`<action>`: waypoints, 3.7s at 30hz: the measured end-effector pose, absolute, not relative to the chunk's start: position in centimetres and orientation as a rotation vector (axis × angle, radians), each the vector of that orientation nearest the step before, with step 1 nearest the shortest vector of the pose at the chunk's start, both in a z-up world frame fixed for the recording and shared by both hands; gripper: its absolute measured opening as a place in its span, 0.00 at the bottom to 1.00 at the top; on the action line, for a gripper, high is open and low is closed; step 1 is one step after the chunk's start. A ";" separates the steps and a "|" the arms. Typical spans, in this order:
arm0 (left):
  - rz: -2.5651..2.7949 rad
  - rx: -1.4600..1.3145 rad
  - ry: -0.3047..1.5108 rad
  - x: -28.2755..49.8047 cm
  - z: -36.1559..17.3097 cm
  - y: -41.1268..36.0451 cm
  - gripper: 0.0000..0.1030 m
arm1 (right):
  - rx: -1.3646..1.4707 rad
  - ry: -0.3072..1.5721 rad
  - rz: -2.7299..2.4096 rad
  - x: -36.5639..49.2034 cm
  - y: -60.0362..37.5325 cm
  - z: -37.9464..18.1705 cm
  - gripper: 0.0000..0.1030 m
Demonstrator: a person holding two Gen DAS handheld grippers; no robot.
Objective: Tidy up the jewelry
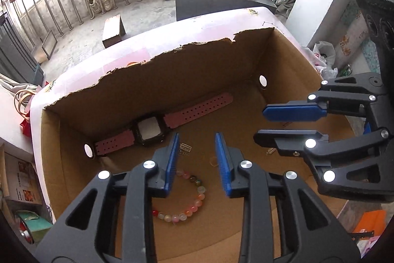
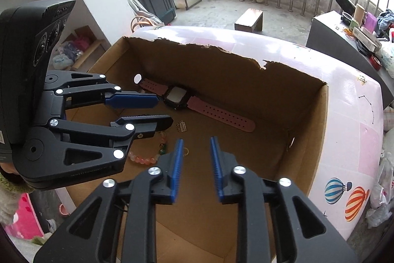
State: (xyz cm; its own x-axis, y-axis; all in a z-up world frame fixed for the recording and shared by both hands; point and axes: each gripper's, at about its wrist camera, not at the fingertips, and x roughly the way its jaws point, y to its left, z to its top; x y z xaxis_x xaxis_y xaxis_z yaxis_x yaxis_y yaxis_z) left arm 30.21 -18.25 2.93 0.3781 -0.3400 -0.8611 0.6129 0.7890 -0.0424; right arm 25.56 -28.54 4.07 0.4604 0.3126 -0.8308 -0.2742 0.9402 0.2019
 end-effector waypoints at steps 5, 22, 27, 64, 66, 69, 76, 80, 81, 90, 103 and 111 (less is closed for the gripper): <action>-0.612 0.298 0.963 29.5 3.7 -17.7 0.33 | 0.060 1.002 0.338 24.1 -29.5 4.6 0.25; -0.577 0.225 0.624 12.6 8.7 -4.5 0.40 | 0.136 0.701 0.401 4.8 -32.1 7.8 0.25; -0.558 0.231 0.665 9.7 5.4 -3.4 0.40 | 0.166 0.768 0.339 2.4 -31.3 4.0 0.25; -0.635 0.406 0.756 9.1 -6.1 -10.4 0.17 | 0.237 0.871 0.264 3.8 -29.1 -5.4 0.25; -0.633 0.431 0.772 9.4 -6.6 -10.7 0.17 | 0.234 0.872 0.263 3.8 -29.0 -5.4 0.25; -0.643 0.407 0.778 9.8 -6.7 -10.7 0.17 | 0.231 0.871 0.260 3.8 -29.1 -5.5 0.25; -0.640 0.406 0.770 9.8 -6.8 -10.5 0.10 | 0.226 0.867 0.247 3.6 -29.2 -5.5 0.25; -0.632 0.399 0.770 9.7 -6.8 -10.4 0.03 | 0.231 0.861 0.238 3.5 -29.3 -5.5 0.25; -0.631 0.393 0.772 9.7 -6.8 -10.3 0.03 | 0.231 0.858 0.234 3.4 -29.3 -5.4 0.25; -0.625 0.370 0.770 9.5 -7.0 -10.1 0.00 | 0.182 0.843 0.207 3.1 -29.5 -5.9 0.25; -0.623 0.338 0.752 9.3 -6.0 -9.4 0.00 | 0.004 0.807 0.219 4.0 -27.7 -6.3 0.17; -0.614 0.329 0.750 9.1 -5.8 -9.0 0.00 | -0.014 0.804 0.239 4.4 -27.6 -6.3 0.08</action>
State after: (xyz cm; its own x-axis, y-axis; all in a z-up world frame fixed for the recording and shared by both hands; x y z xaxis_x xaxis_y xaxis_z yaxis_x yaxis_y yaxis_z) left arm 9.10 -8.97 -5.80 0.5701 -0.3993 -0.7180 0.6253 0.7778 0.0639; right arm 4.38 -27.62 -6.27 0.6685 0.2063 -0.7145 -0.2168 0.9731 0.0782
